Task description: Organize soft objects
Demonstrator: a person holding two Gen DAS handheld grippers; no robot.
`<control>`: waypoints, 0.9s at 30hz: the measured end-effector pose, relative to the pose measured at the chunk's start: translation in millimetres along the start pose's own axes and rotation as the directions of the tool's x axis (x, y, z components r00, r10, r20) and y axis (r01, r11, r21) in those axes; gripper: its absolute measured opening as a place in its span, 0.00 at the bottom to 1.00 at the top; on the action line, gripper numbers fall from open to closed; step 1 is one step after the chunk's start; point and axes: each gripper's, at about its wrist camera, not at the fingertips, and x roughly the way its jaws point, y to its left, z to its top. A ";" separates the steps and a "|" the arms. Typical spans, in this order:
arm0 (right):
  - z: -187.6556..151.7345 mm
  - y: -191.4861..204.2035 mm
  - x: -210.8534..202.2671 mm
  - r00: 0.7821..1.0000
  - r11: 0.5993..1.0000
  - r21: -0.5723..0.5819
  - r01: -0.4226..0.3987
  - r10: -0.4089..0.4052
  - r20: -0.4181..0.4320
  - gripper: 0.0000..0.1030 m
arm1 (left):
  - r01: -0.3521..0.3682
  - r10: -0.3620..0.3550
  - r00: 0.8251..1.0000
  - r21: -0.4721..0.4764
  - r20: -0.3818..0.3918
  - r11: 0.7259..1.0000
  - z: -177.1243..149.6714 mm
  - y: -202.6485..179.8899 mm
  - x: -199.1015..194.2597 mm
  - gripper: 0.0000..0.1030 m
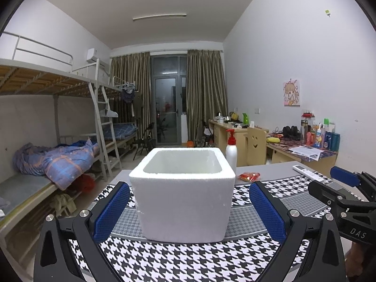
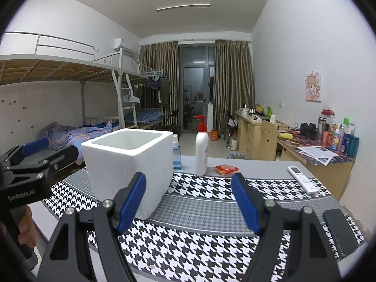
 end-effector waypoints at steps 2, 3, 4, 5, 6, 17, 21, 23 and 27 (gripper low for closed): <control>-3.8 0.2 -4.0 1.000 1.000 -0.002 0.001 -0.001 0.003 0.77 | 0.001 -0.001 1.000 0.000 -0.001 1.000 -2.7 -0.3 -2.3 0.99; -5.2 0.0 -5.5 1.000 1.000 -0.001 0.002 -0.002 0.004 0.77 | 0.000 0.000 1.000 -0.001 -0.003 1.000 -4.8 -0.5 -3.4 0.99; -5.9 0.0 -6.2 1.000 1.000 0.000 0.003 -0.003 0.003 0.77 | 0.000 0.000 1.000 0.000 -0.006 1.000 -6.2 -0.7 -3.8 0.99; -7.5 -0.2 -7.6 1.000 1.000 0.004 0.004 -0.004 0.001 0.77 | 0.000 0.000 1.000 0.002 -0.010 1.000 -7.9 -0.9 -4.4 0.99; -8.8 -0.3 -8.9 1.000 1.000 0.006 0.003 -0.003 0.000 0.77 | 0.003 -0.003 1.000 0.002 -0.012 1.000 -9.5 -1.3 -5.9 0.99; -16.0 5.5 -24.0 1.000 1.000 0.003 -0.004 0.004 0.010 0.78 | 0.008 -0.008 1.000 0.001 -0.005 1.000 -19.2 -2.4 -25.8 0.99; -17.1 9.6 -28.7 1.000 1.000 -0.001 -0.015 0.015 0.017 0.79 | -0.002 0.002 1.000 0.005 -0.005 1.000 -22.1 -1.6 -31.7 0.99; -17.8 10.8 -28.9 1.000 1.000 -0.003 -0.016 0.016 0.015 0.79 | -0.005 0.005 1.000 0.006 -0.008 1.000 -23.7 -1.8 -32.2 0.99; -18.0 12.8 -30.7 1.000 1.000 -0.008 -0.019 0.020 0.020 0.79 | -0.005 0.005 1.000 0.008 -0.008 1.000 -25.5 -2.1 -33.9 0.99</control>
